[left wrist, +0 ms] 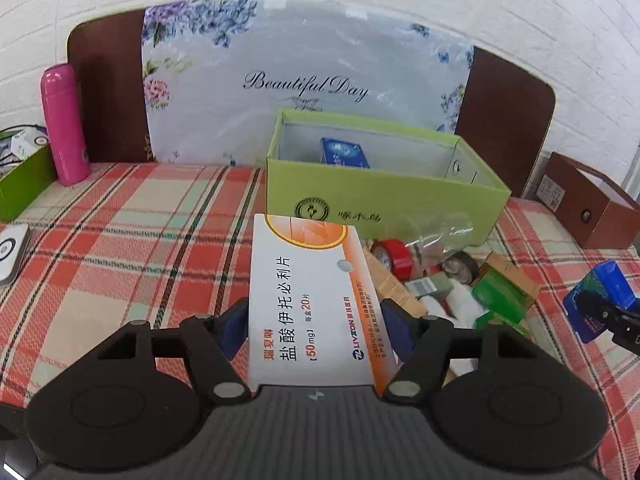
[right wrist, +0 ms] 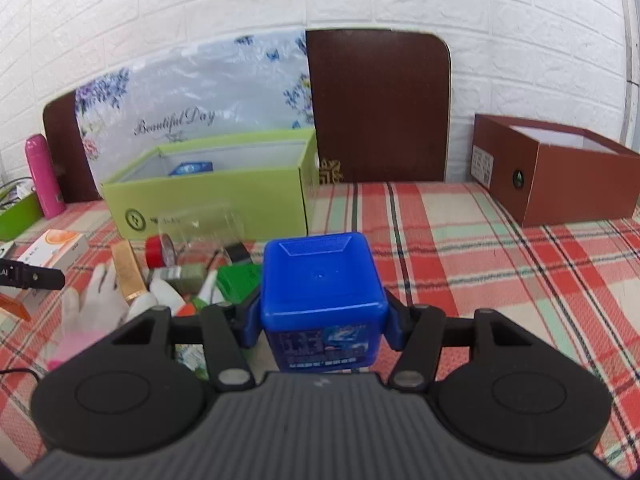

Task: Organize objects
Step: 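Place the white-orange box and blue container into the lime-green box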

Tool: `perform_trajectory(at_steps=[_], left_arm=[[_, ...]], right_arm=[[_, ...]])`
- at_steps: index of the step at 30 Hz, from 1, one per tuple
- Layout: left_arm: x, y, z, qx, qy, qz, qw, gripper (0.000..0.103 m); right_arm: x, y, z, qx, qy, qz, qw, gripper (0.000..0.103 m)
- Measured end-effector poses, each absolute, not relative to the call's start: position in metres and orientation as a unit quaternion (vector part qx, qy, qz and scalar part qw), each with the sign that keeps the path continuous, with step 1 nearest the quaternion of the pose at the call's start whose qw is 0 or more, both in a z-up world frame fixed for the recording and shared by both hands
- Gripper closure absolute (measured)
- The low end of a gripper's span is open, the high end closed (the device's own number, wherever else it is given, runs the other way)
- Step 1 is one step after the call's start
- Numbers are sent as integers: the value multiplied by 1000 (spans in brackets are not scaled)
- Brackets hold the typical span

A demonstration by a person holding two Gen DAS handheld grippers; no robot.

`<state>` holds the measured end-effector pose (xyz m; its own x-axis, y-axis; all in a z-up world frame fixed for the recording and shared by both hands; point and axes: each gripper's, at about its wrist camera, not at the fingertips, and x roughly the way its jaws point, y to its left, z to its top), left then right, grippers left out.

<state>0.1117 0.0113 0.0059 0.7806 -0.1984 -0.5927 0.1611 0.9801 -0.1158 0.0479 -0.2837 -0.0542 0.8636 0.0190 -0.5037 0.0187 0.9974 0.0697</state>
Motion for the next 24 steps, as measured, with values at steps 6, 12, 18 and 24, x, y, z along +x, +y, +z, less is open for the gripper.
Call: perform_trajectory(at_steps=[6,12,18,24], left_arm=[[121,-4,42,-26,270,-128,954,31],[147,-27,69,-30,234,-159,959,31],[203,-47,78,-60,239,-182,952,31],[264,-65,63,-76,260,-187,944,31]], right_arm=[[62,-281,-27,44,232,35,971,47],[99,-269,-1,29,191,66,979,46],[156,-259,7,-1,174,77,982,47],[215,-246,-9,-52,182,83,978,46]])
